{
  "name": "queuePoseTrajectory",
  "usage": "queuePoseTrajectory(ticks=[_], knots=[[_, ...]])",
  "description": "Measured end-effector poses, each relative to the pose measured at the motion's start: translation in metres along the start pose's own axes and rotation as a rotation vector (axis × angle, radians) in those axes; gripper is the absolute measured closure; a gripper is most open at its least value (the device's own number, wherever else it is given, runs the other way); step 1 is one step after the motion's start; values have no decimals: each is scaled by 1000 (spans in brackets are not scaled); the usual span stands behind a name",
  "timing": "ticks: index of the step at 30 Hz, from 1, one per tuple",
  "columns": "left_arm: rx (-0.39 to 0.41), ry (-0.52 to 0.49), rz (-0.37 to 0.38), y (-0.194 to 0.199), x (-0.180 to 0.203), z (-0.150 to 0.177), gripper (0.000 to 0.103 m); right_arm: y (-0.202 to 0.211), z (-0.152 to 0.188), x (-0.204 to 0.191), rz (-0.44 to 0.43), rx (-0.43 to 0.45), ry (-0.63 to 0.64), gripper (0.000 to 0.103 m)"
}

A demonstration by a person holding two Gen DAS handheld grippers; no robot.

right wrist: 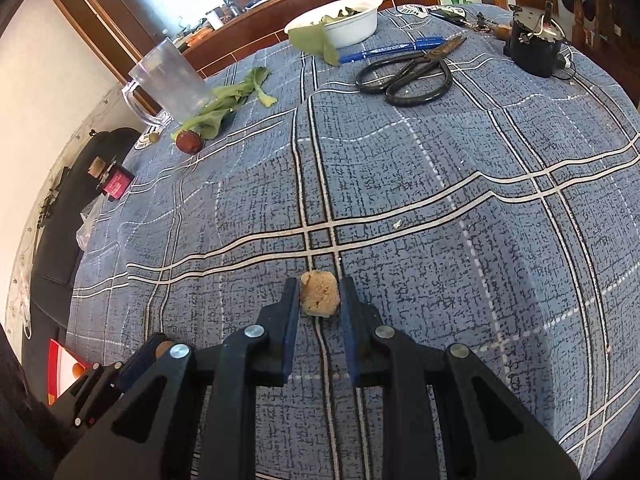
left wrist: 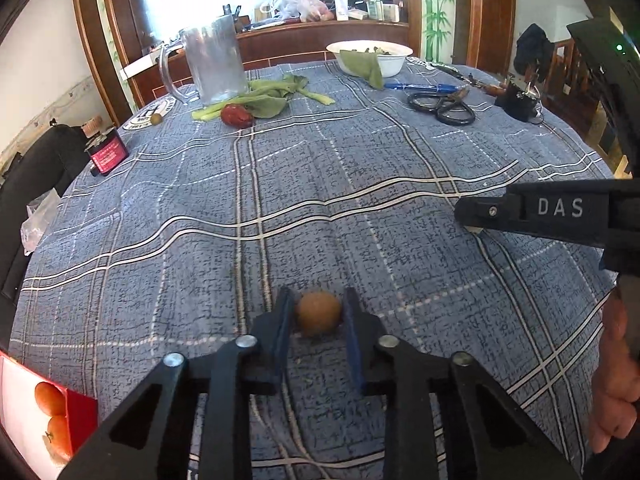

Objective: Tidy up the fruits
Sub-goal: 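Grasp the brown round nut with the left gripper while the right gripper holds the beige chunk, then carry the brown nut with the left gripper while the right gripper carries the beige chunk over the tray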

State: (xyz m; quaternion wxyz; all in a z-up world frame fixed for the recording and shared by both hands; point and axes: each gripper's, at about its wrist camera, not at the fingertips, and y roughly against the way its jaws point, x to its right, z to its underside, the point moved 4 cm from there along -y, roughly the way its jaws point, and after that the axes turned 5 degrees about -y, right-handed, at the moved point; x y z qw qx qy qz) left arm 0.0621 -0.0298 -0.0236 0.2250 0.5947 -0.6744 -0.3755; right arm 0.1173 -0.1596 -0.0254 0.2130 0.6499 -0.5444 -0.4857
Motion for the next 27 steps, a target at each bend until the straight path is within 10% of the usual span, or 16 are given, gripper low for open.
queuePoseTrajectory(ticks=[27], knots=[[270,169,-206,137,-53,40,81,78,44,-102,19,351,312,81]])
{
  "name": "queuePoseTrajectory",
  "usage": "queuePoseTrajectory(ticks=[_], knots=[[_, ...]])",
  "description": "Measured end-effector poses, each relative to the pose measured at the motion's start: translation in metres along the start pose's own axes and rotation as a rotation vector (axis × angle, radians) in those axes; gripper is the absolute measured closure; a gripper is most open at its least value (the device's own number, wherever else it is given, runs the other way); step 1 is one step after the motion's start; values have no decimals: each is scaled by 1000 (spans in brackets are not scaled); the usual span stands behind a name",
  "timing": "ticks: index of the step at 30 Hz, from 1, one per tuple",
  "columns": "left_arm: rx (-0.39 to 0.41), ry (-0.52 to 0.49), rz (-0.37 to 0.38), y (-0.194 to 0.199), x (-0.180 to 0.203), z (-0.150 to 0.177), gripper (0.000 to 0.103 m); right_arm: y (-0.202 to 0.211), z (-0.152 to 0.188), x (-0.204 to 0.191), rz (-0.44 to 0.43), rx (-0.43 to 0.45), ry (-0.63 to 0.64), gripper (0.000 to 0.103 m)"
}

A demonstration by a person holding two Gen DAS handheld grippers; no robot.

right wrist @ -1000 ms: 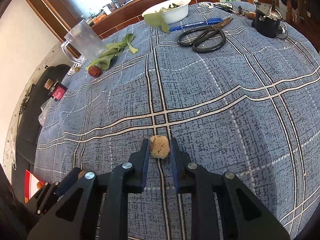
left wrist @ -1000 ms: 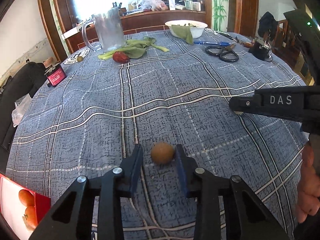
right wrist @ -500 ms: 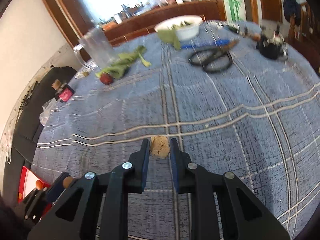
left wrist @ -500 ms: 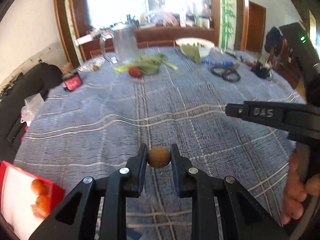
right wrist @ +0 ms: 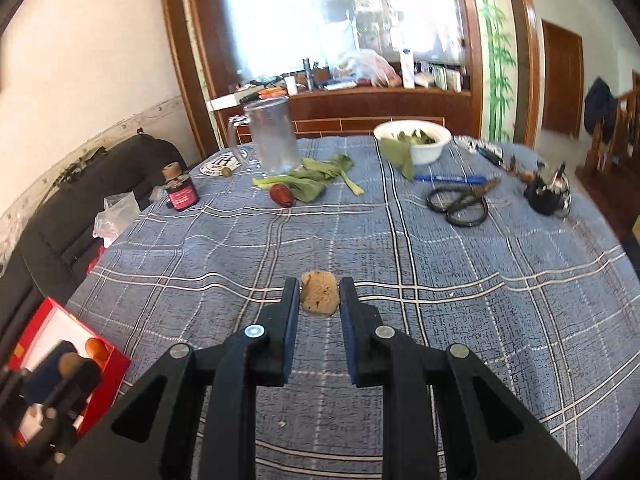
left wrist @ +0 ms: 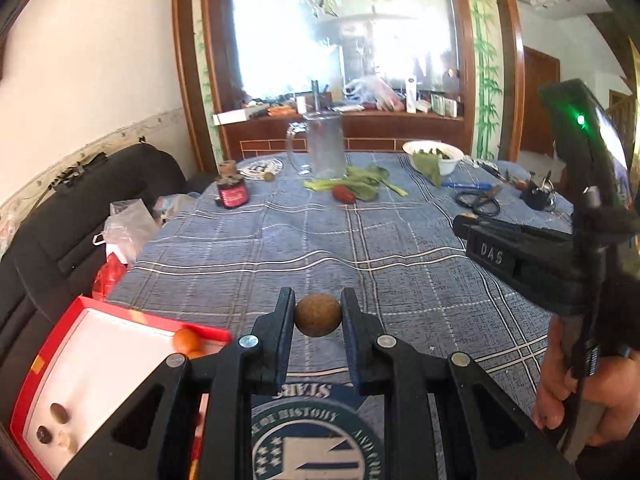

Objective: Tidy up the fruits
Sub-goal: 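Carry the brown nut with the left gripper while the right gripper carries the beige chunk over the tray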

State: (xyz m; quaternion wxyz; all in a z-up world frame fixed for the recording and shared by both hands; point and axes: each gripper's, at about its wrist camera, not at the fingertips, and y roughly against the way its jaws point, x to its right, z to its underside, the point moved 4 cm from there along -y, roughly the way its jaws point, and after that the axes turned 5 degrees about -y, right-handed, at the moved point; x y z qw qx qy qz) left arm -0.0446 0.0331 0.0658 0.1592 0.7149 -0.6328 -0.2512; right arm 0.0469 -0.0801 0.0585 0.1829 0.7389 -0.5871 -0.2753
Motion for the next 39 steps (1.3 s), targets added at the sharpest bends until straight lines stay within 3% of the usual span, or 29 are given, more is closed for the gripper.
queuePoseTrajectory(ticks=[16,39], knots=[[-4,67,-53,22,-48,25,81,14,19,-44,32,55,150,81],[7,129,-194,36,-103,44,81,3,35,-55,32,44,187,81]])
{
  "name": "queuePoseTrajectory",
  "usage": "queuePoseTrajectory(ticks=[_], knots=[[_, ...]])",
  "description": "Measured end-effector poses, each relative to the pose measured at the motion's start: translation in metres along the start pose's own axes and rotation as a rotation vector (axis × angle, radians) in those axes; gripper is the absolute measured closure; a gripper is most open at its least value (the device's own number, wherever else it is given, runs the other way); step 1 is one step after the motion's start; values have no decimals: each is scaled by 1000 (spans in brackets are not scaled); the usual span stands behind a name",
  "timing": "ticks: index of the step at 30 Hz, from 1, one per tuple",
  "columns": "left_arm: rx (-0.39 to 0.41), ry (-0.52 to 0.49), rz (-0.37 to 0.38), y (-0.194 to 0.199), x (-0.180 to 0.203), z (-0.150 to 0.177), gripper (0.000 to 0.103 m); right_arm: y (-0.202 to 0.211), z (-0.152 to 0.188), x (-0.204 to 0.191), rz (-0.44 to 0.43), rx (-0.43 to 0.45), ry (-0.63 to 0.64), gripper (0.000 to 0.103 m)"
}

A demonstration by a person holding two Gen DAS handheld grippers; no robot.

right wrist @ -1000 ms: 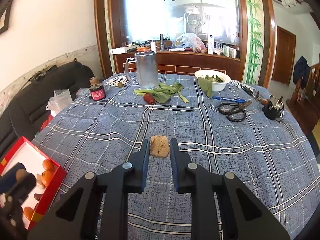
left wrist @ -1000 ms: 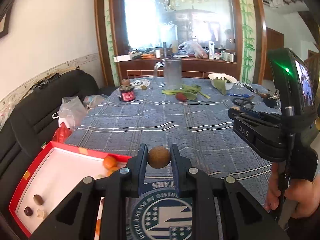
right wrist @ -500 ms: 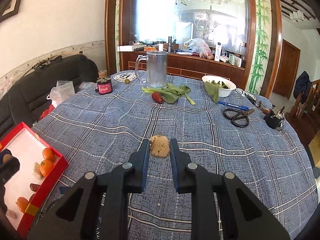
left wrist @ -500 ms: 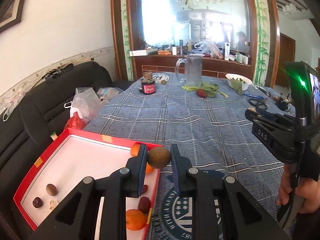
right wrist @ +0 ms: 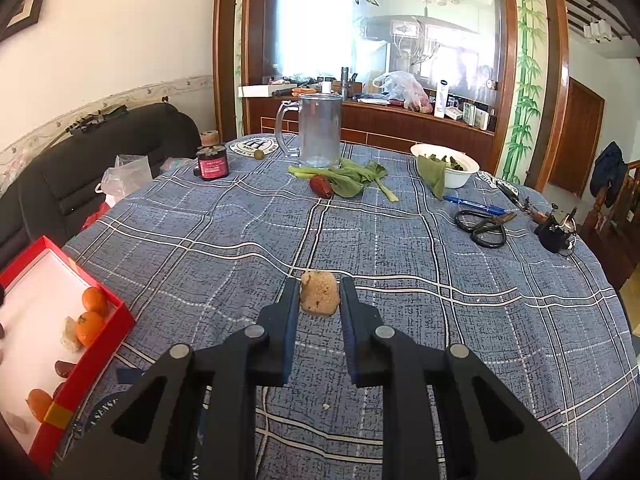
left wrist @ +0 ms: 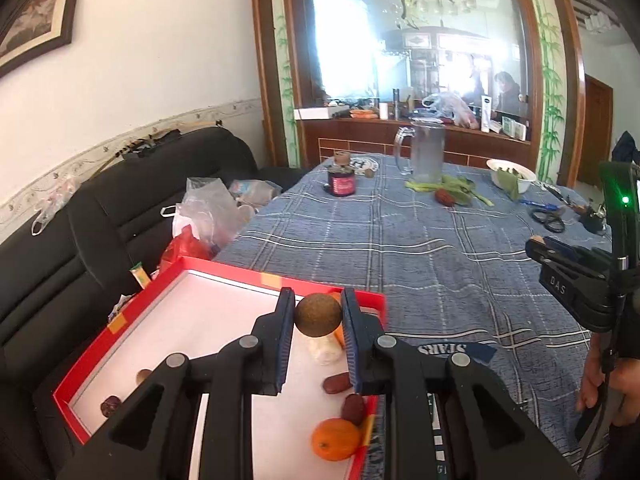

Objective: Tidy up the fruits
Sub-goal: 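Carry the brown nut with the left gripper while the right gripper carries the beige chunk over the tray, then open the left gripper to drop the brown nut while the right gripper releases the beige chunk into the tray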

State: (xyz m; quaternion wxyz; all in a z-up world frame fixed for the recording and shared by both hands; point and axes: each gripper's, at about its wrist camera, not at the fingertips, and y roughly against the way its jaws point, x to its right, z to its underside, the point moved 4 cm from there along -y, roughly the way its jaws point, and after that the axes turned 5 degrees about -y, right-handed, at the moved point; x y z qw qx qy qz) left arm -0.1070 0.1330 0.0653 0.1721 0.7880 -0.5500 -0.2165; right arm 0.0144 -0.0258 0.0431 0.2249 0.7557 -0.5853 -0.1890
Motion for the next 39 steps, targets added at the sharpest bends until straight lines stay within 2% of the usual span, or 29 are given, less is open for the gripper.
queuePoseTrajectory(ticks=[13,19,23,30,33,39], knots=[[20,82,-65,7,-56,9,81,-17,5,10,89,17,5,81],[7,109,-78,6,-78,19,81,-9,2,-1,74,3,4,81],[-9,123,-93,3,-89,25,81,13,1,-27,-7,8,23,81],[-38,126,-114,-1,-100,36,81,55,12,-100,-276,-34,45,81],[-48,130,-123,-2,-105,41,81,66,18,-130,-359,-59,68,81],[-60,136,-150,-5,-119,47,81,70,36,-180,-467,-132,99,81]])
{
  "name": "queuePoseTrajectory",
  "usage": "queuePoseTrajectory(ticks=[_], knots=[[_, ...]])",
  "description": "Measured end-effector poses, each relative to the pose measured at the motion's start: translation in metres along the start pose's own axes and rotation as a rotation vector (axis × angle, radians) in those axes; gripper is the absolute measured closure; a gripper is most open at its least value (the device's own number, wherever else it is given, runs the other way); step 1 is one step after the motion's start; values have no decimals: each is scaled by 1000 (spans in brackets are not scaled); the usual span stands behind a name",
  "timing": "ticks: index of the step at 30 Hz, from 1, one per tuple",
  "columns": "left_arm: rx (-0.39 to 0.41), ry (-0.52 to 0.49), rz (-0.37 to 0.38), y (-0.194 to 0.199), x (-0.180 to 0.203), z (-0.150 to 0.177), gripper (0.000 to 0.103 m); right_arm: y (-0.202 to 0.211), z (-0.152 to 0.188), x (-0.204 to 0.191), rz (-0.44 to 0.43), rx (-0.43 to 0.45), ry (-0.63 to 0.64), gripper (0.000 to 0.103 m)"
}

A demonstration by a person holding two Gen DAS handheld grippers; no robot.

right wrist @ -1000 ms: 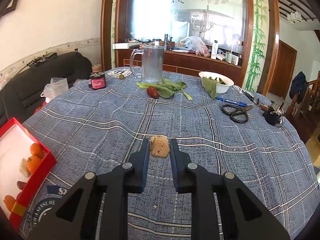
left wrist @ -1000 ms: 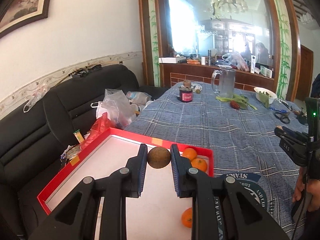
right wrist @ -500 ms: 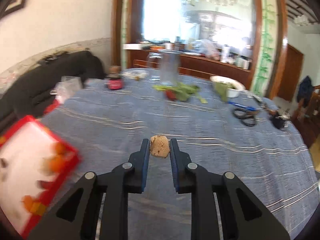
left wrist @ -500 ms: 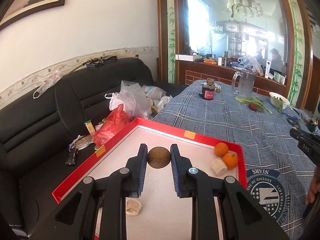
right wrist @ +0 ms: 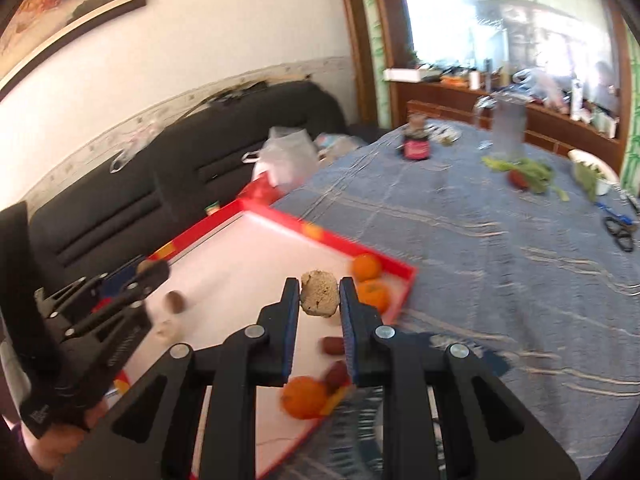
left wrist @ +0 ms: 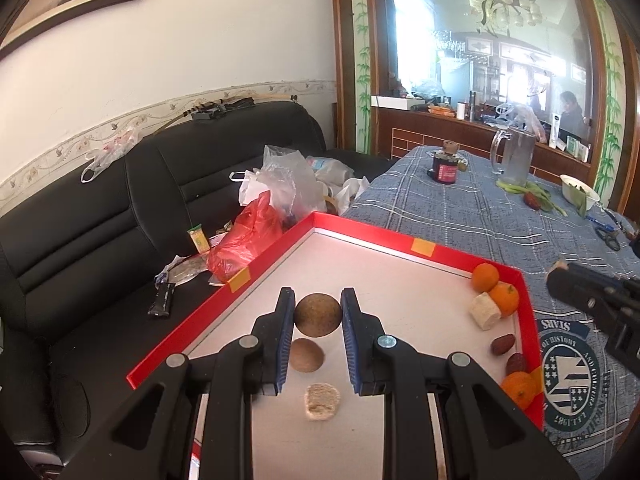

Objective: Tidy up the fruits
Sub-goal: 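Open the left gripper to drop the brown nut while the right gripper releases the beige chunk into the tray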

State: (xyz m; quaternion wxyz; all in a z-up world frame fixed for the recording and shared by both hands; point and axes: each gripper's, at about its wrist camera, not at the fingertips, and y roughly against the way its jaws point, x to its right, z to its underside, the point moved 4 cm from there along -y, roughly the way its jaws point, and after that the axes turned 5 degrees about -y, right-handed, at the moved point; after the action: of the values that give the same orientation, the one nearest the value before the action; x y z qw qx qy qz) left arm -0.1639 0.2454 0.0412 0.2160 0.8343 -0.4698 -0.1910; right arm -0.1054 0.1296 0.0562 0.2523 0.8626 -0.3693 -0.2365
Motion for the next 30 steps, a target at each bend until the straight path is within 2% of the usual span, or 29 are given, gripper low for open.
queuePoseTrajectory(ticks=[9,12,21,27,29,30], knots=[[-29,11,-54,-12,-23,8,81,-32,21,-36,-45,-101,60,81],[-43,8,-51,-15,-25,12,81,-41,30,-43,-56,-140,75,81],[-68,-12,-69,-23,-23,17,80,-57,46,-45,-53,-226,88,81],[-90,-15,-86,-26,-22,21,80,-59,51,-44,-36,-240,105,81],[-98,-15,-91,-27,-22,21,78,-59,52,-46,-28,-242,122,81],[-103,-13,-96,-27,-22,22,72,-58,53,-47,-26,-241,130,80]])
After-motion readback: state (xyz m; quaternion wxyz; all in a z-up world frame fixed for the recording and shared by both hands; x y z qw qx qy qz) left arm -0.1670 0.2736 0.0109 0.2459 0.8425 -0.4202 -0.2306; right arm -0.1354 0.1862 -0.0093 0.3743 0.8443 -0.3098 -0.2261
